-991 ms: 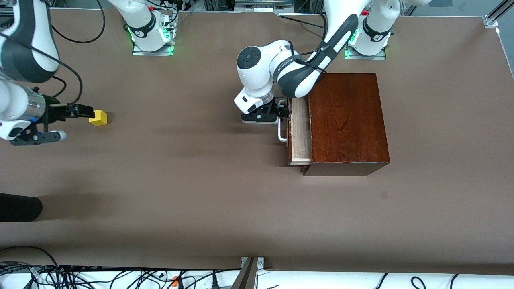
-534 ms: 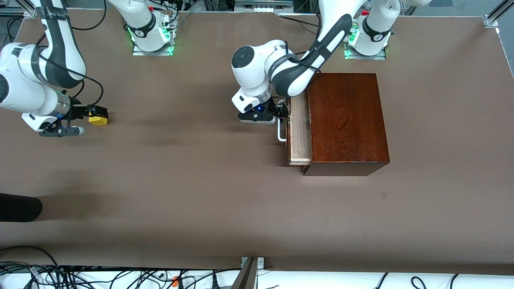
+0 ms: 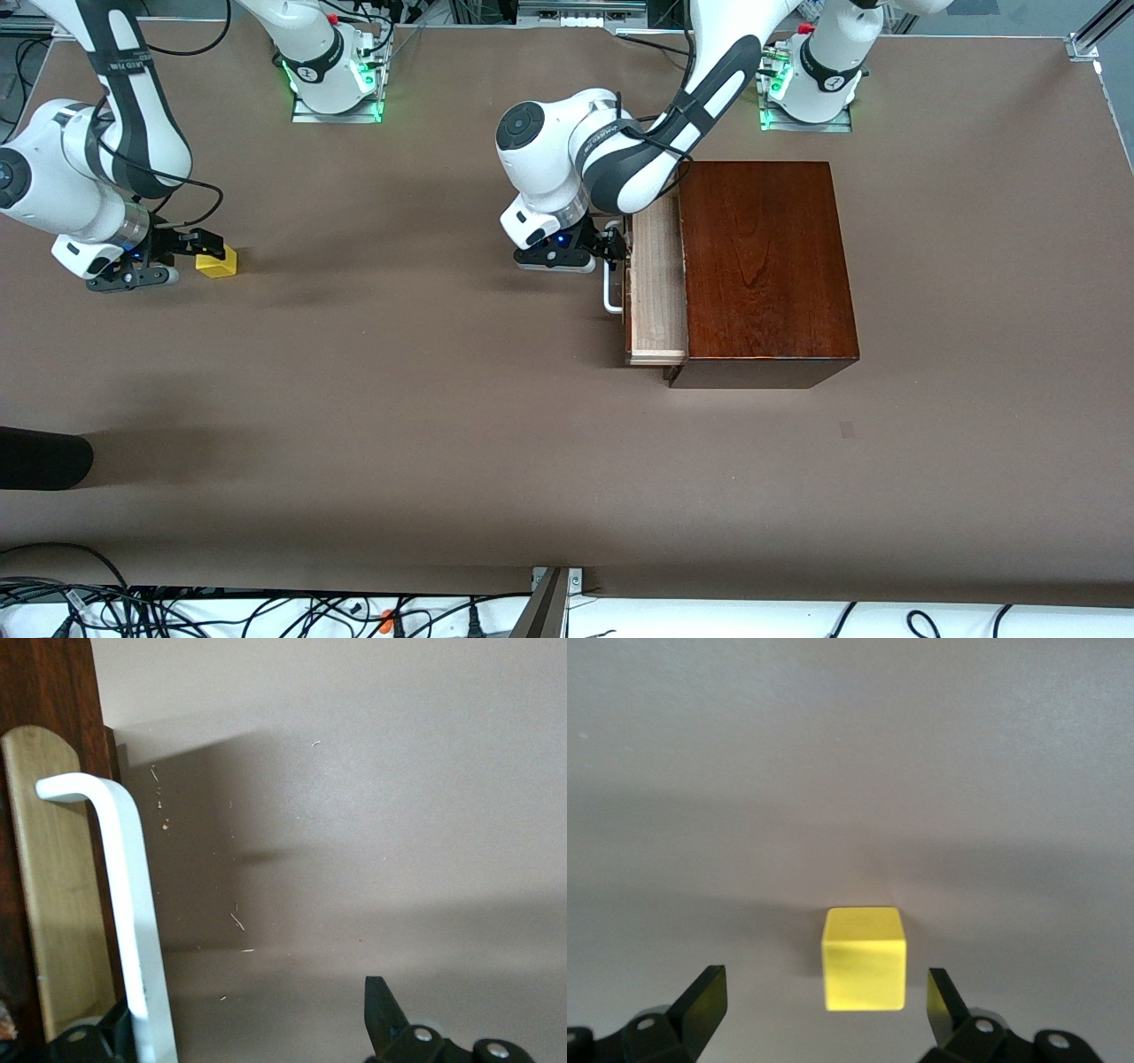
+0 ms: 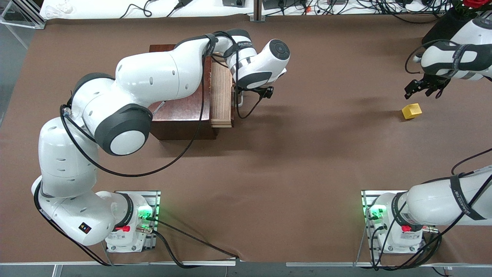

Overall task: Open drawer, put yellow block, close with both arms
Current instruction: 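Pull the drawer open with the left gripper while the right gripper reaches the cube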

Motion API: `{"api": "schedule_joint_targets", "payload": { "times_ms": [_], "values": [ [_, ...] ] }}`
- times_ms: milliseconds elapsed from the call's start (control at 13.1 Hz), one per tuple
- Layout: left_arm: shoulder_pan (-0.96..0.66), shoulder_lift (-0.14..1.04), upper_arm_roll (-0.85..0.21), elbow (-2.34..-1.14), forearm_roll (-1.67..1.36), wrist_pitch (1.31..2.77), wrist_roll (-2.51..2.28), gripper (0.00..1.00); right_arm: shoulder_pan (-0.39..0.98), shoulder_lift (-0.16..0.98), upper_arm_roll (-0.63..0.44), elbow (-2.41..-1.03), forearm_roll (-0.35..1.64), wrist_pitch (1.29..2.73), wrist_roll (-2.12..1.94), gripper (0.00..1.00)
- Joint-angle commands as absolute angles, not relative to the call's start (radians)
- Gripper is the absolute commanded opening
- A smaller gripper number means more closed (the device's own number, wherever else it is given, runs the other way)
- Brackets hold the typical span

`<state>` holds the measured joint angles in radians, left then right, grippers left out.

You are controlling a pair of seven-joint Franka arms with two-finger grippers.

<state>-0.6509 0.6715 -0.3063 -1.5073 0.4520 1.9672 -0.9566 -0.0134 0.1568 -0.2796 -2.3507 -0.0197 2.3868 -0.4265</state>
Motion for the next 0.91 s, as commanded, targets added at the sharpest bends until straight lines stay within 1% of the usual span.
{"api": "schedule_joint_targets", "payload": {
  "times_ms": [0,152,305,457,610,762,839],
  "values": [
    [-0.706,0.726,-0.345,-1.413,0.407,2.006,-0.971,1.00,-0.017,0.163,-0.293,-2.393,-0.029,2.441,-0.453,0.99],
    [-0.706,0.724,-0.345,-1.407,0.410,1.981,-0.971,1.00,-0.017,0.199,-0.298,-2.395,-0.029,2.485,-0.453,0.98],
    [-0.716,0.718,-0.344,-1.396,0.413,1.895,-0.966,1.00,-0.018,0.210,-0.299,-2.396,-0.028,2.494,-0.453,0.97],
    [-0.721,0.715,-0.344,-1.346,0.431,1.811,-0.962,1.00,-0.021,0.219,-0.299,-2.396,-0.028,2.500,-0.453,0.95],
    [-0.721,0.707,-0.345,-1.322,0.439,1.783,-0.962,1.00,-0.023,0.245,-0.299,-2.396,-0.028,2.523,-0.462,0.95],
    [-0.712,0.660,-0.351,-1.298,0.430,1.749,-0.960,1.00,-0.037,0.255,-0.299,-2.396,-0.028,2.530,-0.474,0.93],
    [-0.707,0.619,-0.351,-1.287,0.425,1.721,-0.957,1.00,-0.037,0.255,-0.299,-2.396,-0.028,2.531,-0.476,0.88]
  ]
}}
